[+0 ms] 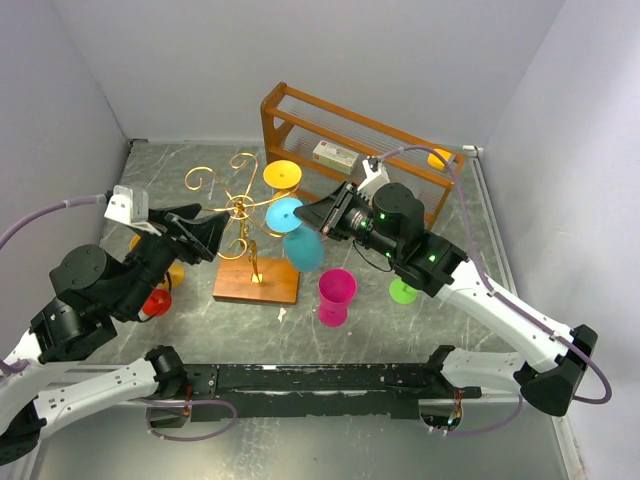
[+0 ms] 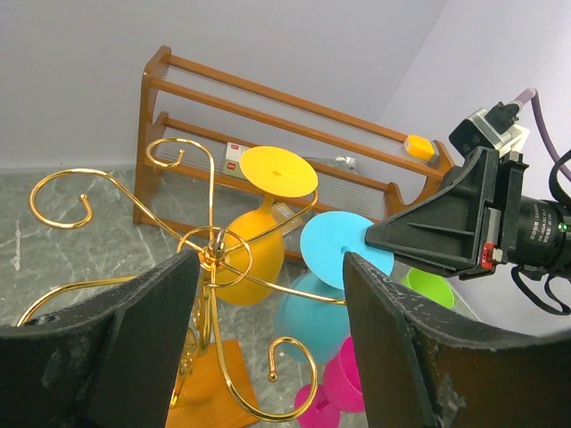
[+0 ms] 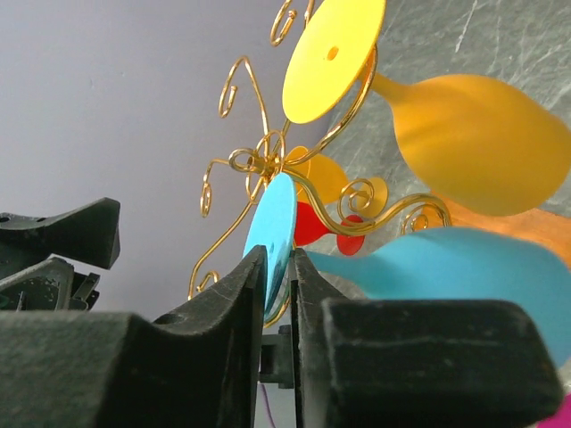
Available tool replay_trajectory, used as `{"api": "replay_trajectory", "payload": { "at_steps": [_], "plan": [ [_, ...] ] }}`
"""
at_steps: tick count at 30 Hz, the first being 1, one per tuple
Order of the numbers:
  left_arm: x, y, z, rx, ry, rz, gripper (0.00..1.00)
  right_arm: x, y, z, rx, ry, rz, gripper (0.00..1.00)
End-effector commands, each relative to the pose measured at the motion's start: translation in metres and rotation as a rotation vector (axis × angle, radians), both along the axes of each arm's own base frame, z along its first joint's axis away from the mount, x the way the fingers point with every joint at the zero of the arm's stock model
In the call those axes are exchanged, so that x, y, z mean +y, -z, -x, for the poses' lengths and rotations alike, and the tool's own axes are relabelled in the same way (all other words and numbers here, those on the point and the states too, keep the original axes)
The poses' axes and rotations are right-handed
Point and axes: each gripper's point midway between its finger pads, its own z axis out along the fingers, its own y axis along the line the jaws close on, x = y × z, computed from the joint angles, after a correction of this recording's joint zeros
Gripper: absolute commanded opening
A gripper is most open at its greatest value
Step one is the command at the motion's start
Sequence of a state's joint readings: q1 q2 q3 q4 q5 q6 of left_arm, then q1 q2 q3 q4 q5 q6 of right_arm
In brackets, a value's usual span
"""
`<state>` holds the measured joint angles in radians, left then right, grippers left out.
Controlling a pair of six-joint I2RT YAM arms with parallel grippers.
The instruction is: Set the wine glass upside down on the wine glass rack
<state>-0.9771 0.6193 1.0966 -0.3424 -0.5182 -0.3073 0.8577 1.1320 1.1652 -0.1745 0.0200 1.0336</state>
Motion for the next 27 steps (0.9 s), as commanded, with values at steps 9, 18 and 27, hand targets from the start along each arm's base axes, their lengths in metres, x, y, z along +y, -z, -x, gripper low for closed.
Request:
{"api": "replay_trajectory", "payload": {
  "at_steps": [9, 18, 27],
  "plan": [
    [0.001, 0.000, 0.003, -0.001, 0.007, 0.012, 0.76, -0.003, -0.017, 0.000, -0.038, 0.009, -0.019, 0.39],
    [-0.001, 0.000, 0.003, 0.004, 0.016, 0.010, 0.76, -0.020, -0.024, 0.006, -0.074, 0.039, -0.017, 0.62],
    [-0.003, -0.012, 0.016, -0.011, 0.086, 0.013, 0.74, -0.076, 0.012, 0.019, -0.087, 0.147, 0.187, 0.63]
  ]
}}
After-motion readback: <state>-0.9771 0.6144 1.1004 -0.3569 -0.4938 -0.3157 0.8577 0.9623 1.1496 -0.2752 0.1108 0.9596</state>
